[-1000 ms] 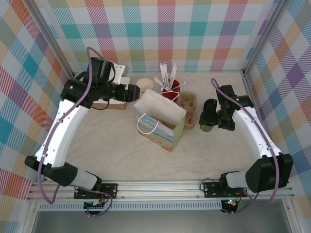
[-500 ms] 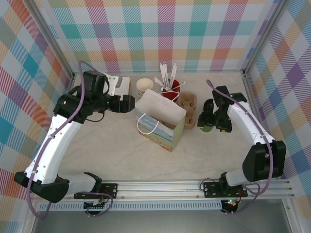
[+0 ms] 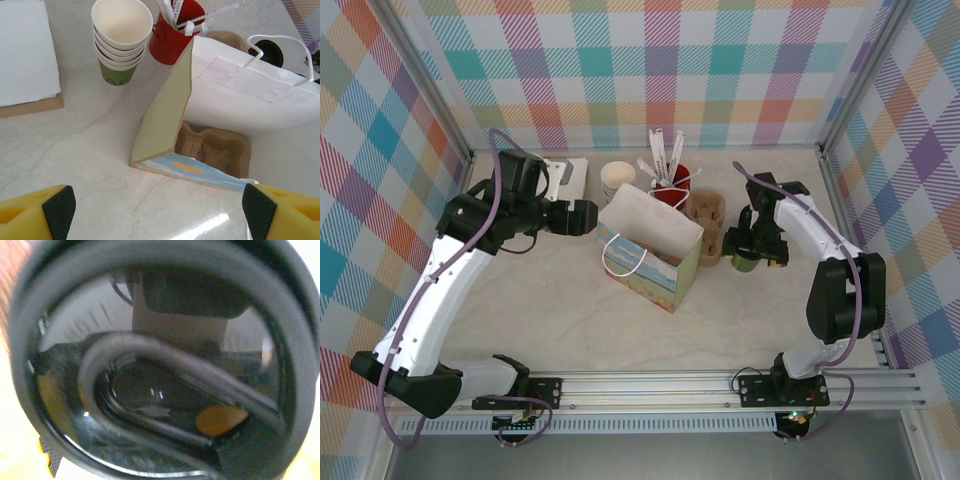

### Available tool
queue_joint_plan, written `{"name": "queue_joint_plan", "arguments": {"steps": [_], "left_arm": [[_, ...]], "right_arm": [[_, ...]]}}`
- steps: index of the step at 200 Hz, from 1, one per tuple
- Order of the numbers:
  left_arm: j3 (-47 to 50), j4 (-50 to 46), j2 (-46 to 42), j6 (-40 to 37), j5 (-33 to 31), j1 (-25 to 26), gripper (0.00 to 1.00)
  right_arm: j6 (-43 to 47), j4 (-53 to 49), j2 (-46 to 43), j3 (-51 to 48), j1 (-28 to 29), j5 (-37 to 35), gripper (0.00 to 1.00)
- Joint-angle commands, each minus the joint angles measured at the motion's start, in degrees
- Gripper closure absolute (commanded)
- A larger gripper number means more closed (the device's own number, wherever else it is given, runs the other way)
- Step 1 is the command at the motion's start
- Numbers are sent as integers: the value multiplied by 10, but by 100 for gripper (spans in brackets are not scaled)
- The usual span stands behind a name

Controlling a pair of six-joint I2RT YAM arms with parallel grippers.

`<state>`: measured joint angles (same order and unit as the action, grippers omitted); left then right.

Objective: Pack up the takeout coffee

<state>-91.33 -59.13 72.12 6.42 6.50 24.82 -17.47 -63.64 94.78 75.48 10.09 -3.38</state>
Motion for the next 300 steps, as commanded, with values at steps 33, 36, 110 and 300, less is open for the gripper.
{"name": "queue_joint_plan", "arguments": {"steps": [33,36,110,300], "left_arm": [[6,11,-15,-11,-11,-9,11],[7,10,-15,-12,-11,-9,11],[14,8,-16,-16,-13,-9,11],[2,10,-12,-12,-16,-9,10]], "right_arm": [[14,8,48,50,-5,-21,0],[15,9,51,52,-5,-21,0],[31,15,99,90,-12,-18,0],[29,3,92,78,-13,-16,11]]}}
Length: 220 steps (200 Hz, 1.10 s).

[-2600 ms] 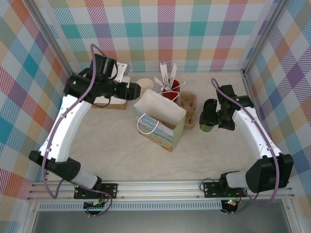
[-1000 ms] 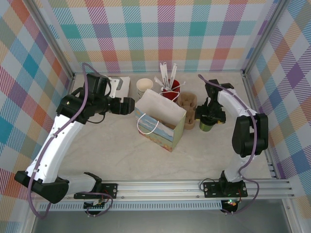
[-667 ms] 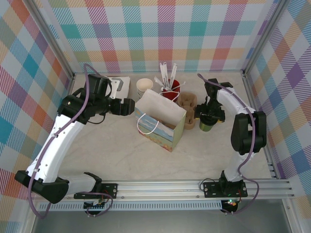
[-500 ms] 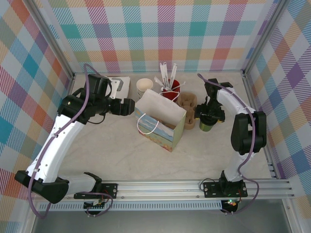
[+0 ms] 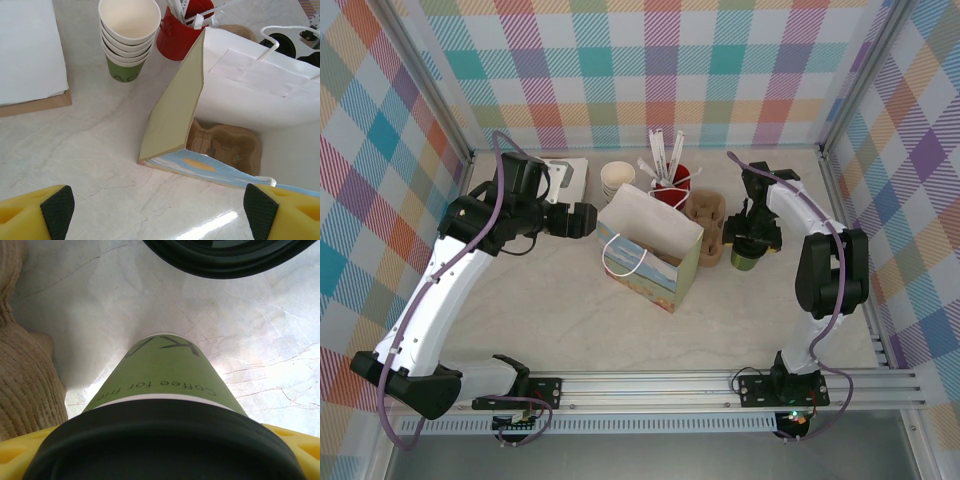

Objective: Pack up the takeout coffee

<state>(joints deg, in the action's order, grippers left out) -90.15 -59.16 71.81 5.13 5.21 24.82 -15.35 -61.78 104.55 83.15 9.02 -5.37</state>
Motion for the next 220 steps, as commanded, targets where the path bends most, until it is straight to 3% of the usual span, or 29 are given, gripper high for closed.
{"name": "queue_joint_plan", "arguments": {"steps": [1,53,119,172,220], "left_arm": [[-10,11,-9,1,-3,-10,10],[-12,23,-2,34,5,-9,11],[-16,70,45,111,61,-9,11],[-14,91,86,134,101,-9,12],[-17,93,118,151,116,-9,16]], "right_arm": [[8,-16,-6,1,-3,4,11],[20,-44,-39,2,-3,0,12],[34,-119,-133,18,-1,28,14],[32,-188,-199,104,5,67,16],[23,-237,-208,207,23,91,16]]}}
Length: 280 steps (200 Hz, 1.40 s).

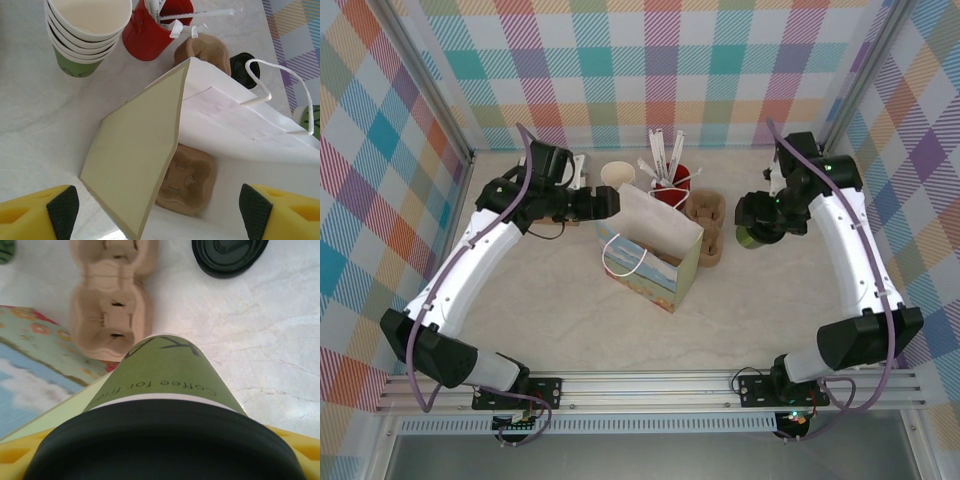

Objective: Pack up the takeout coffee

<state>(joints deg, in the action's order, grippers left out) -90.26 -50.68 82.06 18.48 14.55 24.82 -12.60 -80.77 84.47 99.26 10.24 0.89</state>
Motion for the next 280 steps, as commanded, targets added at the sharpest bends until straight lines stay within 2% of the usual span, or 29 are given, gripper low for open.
{"name": "queue_joint_plan", "arguments": {"steps": [1,63,138,171,280], "left_arm": [[-16,8,16,18,22,-9,17],[-12,-2,45,31,-2,-8,21],[4,10,47,45,1,-6,27],[9,15,43,49,1,-6,29],[40,29,23,58,4,-6,34]], "right_arm": [[-6,-48,-7,49,12,29,16],[-40,-72,12,197,63,61,17],[-70,-49,86,328,213,56,18],[-86,-36,123,355,260,53,19],[-100,-107,220,407,311,31,20]]}}
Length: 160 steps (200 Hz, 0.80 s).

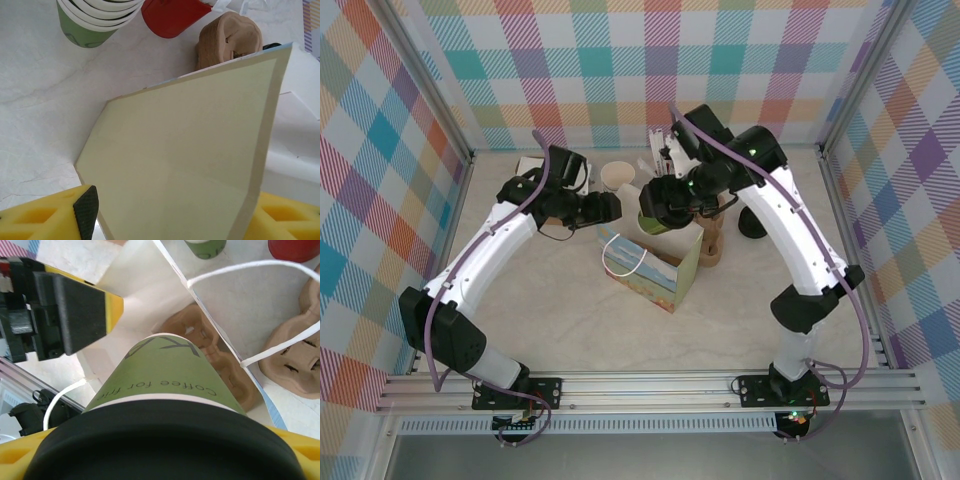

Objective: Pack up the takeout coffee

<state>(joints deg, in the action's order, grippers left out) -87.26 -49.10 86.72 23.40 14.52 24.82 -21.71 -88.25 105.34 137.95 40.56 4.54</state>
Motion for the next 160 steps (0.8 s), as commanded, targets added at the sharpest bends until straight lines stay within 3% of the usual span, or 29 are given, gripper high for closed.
{"name": "queue_joint_plan", "arguments": {"steps": [1,112,160], "left_arm": [[10,14,-23,8,4,-6,35],[21,21,-27,14,3,-6,45],[27,18,-31,10,-6,-6,47]], "right_arm": [[-9,-33,12,21,8,-5,20],[-18,-63,62,23,23,21,21],[-10,-72,77,22,22,0,21]]}}
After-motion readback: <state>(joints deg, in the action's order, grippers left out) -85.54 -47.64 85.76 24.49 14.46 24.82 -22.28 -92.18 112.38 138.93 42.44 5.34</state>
